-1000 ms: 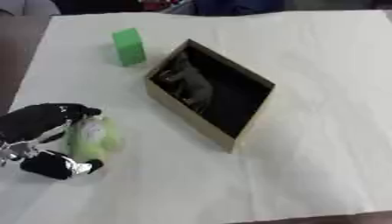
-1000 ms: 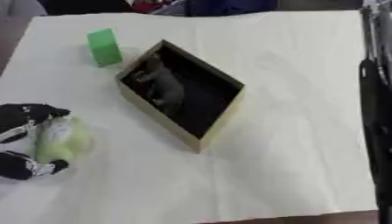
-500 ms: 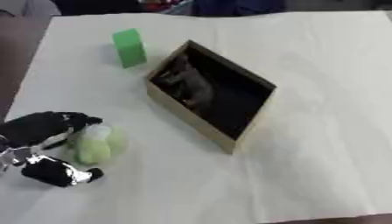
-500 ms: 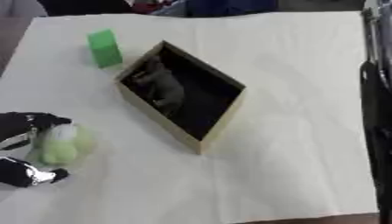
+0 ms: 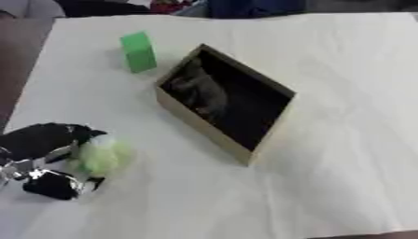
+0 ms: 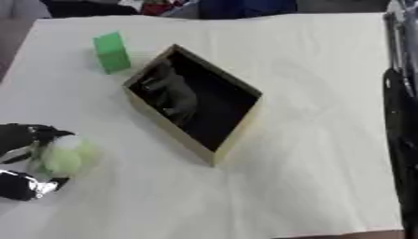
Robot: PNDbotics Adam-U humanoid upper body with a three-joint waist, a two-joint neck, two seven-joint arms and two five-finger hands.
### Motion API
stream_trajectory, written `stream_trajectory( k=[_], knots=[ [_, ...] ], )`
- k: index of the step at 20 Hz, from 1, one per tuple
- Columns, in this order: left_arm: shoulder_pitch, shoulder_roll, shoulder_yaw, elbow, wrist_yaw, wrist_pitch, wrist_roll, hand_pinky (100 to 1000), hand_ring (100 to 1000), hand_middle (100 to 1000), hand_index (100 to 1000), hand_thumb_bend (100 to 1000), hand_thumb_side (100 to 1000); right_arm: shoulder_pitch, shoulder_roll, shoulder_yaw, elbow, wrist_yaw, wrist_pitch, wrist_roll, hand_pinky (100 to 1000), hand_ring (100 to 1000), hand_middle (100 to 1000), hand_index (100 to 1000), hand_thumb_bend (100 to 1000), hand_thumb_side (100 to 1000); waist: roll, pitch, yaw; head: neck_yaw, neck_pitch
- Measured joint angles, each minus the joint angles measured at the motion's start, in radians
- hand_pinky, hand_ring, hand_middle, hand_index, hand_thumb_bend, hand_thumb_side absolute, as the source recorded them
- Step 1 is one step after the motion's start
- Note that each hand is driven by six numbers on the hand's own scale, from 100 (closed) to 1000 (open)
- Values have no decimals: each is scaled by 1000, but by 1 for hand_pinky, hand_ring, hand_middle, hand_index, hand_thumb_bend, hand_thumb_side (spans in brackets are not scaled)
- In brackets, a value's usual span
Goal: Pick up objects on the table and place them in the box.
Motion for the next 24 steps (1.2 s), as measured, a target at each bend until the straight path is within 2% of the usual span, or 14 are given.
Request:
stream_trajectory(
  k=[3,4,8,9,10,11,16,19,24],
  knots=[
    [-1,0,-2,0,-2,10,17,799,840,767,936,181,600,1,0,0,0,-1,2,2,1000,953,870,887,104,784,3,1,0,0,-4],
    [-1,0,-2,0,-2,14,22,782,823,747,919,155,561,2,0,0,0,-1,3,3,1000,953,870,887,104,783,3,1,0,0,-5],
    [-6,0,-2,0,-15,26,55,735,786,701,872,185,433,8,0,-2,-2,-2,4,4,1000,953,867,886,105,784,4,1,0,0,-5],
    [-9,0,-2,0,-23,28,66,707,760,671,849,154,349,8,0,-3,-4,-2,4,4,1000,953,866,886,105,785,4,1,0,0,-5],
    [-10,0,-2,0,-32,30,78,703,757,666,846,146,338,8,0,-5,-5,-2,4,4,1000,953,866,886,106,785,4,2,-1,0,-5],
    [-10,0,-2,0,-39,31,89,680,740,644,828,100,294,8,0,-6,-6,-3,5,4,1000,954,866,886,105,786,4,2,-2,0,-5],
    [-22,0,-3,0,-65,41,146,653,718,613,795,100,272,9,0,-6,-6,-5,8,4,1000,954,864,885,106,790,4,2,-3,0,-6],
    [-38,0,-3,0,-70,41,172,648,712,611,791,100,295,15,0,-6,-7,-5,9,5,1000,954,863,885,107,789,4,2,-3,0,-6],
    [-106,0,9,0,-72,21,209,646,705,608,787,100,308,18,1,-7,-9,-5,12,4,1000,955,862,884,111,780,6,-1,-2,-2,-7]
  ],
)
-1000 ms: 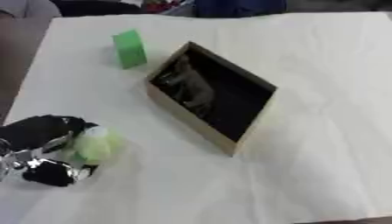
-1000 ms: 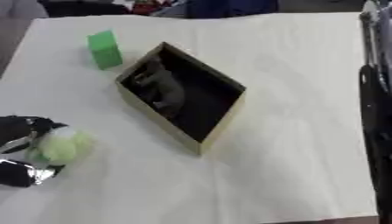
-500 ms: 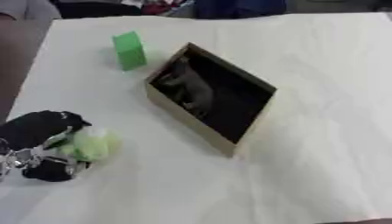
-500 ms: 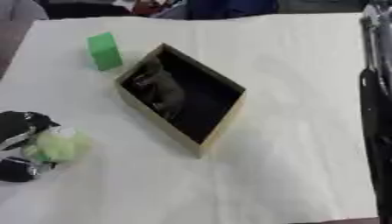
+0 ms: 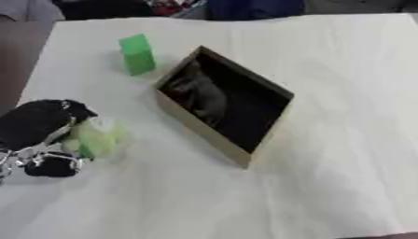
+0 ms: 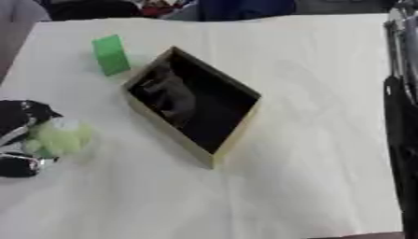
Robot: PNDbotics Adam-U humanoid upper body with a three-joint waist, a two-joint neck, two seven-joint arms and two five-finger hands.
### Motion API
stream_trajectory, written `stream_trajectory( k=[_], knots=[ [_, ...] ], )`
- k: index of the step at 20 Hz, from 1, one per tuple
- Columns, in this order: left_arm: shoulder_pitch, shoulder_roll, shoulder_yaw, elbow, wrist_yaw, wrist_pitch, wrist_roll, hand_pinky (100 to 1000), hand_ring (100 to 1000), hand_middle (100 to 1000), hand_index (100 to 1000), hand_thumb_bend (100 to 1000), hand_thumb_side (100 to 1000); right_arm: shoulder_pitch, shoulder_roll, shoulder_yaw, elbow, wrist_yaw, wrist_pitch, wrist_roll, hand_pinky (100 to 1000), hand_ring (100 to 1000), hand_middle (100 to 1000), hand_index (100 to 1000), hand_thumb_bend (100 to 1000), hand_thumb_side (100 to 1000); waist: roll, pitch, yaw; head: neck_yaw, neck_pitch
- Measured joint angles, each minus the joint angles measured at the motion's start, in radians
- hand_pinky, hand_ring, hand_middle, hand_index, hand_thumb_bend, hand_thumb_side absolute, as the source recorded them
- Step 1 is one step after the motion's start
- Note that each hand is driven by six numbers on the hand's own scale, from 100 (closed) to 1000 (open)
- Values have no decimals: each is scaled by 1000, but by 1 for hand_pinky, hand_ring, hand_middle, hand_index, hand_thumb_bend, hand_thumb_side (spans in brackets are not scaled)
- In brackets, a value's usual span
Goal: Pick up objects on the table and place them in the box.
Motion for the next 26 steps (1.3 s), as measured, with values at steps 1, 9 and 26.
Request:
stream_trajectory(
  k=[1,9,26],
  knots=[
    [-28,0,3,0,1,-7,7,645,703,607,786,100,315,1,0,0,-2,0,1,-1,1000,955,862,885,111,779,1,-1,1,-1,0],
    [-319,-81,-10,0,38,-58,-16,649,699,607,783,100,390,14,11,0,-9,0,4,-1,1000,955,861,885,110,782,6,-13,3,-12,10],
    [-624,-346,-180,0,-32,-77,-211,655,709,607,782,100,398,22,29,1,-20,-1,16,12,1000,956,859,885,108,792,17,-15,-8,0,13]
  ],
)
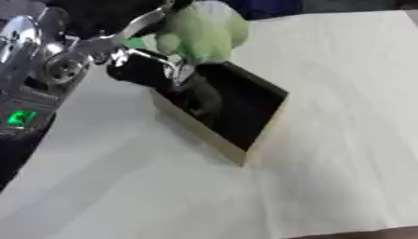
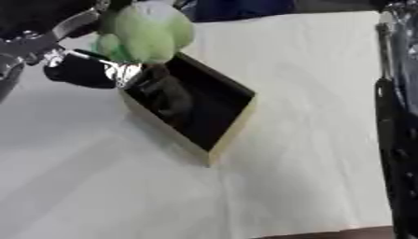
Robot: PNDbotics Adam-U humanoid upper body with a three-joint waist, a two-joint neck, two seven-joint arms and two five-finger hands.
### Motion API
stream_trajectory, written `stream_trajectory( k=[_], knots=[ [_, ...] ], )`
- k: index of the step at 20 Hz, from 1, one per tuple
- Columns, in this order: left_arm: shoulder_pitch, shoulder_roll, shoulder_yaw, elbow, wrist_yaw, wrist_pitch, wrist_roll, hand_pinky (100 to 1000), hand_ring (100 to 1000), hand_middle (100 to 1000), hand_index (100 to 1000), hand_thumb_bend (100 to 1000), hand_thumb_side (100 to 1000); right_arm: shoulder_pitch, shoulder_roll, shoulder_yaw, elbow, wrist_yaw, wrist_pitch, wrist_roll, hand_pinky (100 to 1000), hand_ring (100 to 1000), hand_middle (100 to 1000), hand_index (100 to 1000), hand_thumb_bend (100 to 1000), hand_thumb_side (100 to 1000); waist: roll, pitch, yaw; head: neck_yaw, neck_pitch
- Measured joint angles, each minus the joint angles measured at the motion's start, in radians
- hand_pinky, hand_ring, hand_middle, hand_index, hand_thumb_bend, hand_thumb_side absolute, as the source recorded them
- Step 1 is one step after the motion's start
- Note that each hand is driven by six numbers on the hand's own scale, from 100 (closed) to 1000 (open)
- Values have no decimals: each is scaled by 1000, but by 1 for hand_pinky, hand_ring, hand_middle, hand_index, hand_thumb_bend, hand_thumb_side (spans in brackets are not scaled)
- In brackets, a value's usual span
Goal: Pick up objects on the table and place them in the box.
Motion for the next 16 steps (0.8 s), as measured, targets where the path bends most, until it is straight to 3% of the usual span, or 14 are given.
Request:
stream_trajectory(
  k=[7,16],
  knots=[
    [-10,-35,-77,0,-67,9,-103,657,714,611,788,100,389,2,6,0,-8,-4,4,5,1000,956,858,885,109,794,3,0,-1,11,-1],
    [11,-35,-121,0,-120,25,-185,672,736,638,815,100,421,2,10,0,-11,-7,6,7,1000,955,855,883,113,798,3,7,-1,14,-2]
  ],
)
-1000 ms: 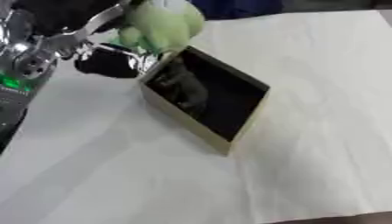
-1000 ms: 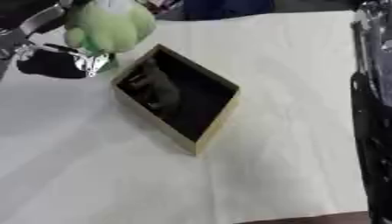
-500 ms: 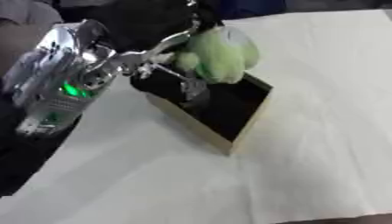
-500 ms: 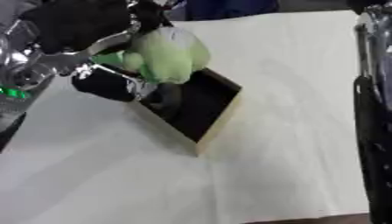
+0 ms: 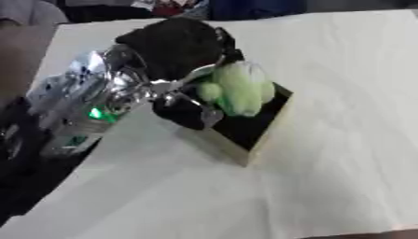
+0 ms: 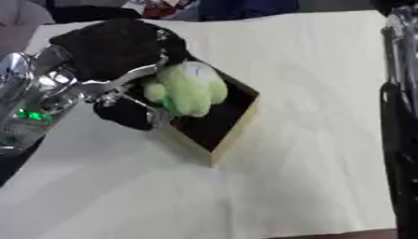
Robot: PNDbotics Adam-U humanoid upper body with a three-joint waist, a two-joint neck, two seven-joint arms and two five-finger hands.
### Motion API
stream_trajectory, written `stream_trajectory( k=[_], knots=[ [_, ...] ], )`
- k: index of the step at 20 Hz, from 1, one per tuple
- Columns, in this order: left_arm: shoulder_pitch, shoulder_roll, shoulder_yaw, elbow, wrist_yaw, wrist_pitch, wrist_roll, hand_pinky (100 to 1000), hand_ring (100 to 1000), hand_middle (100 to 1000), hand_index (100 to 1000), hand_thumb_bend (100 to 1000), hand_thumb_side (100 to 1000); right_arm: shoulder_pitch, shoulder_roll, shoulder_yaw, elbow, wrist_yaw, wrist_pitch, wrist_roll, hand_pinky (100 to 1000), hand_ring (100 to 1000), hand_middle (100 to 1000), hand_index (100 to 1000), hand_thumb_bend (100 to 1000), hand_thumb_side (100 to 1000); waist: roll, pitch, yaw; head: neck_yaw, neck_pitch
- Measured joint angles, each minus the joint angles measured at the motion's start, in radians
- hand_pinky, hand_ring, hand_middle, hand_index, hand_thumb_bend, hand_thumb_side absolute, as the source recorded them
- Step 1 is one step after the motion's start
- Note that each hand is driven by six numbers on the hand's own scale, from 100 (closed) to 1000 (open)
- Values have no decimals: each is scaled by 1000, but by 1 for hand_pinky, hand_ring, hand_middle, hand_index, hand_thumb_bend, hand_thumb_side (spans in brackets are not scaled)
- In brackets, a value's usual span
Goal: Pick up objects on the table and place them in the box.
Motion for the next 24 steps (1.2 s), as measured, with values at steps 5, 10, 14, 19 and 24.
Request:
stream_trajectory(
  k=[5,10,14,19,24],
  knots=[
    [0,-9,-12,0,-32,-11,-30,731,809,722,895,259,514,0,5,0,-4,-1,2,2,1000,955,855,883,113,795,-1,2,0,4,0],
    [0,-17,-12,0,-86,-19,-52,775,860,780,957,411,586,0,5,0,-9,-2,3,2,1000,955,854,882,112,799,-1,2,-1,5,-3],
    [4,-25,-10,0,-137,-13,-60,807,893,817,997,596,644,1,5,0,-9,-4,4,3,1000,955,853,880,113,799,-1,2,-1,5,-4],
    [10,-27,-1,0,-198,-6,-67,821,910,838,1000,651,678,3,5,-1,-9,-8,8,4,1000,955,853,880,113,800,0,2,-2,5,-9],
    [23,-38,23,0,-215,7,-53,816,904,834,1000,542,718,9,5,-1,-10,-10,10,3,1000,956,853,880,112,800,0,2,-2,5,-9]
  ],
)
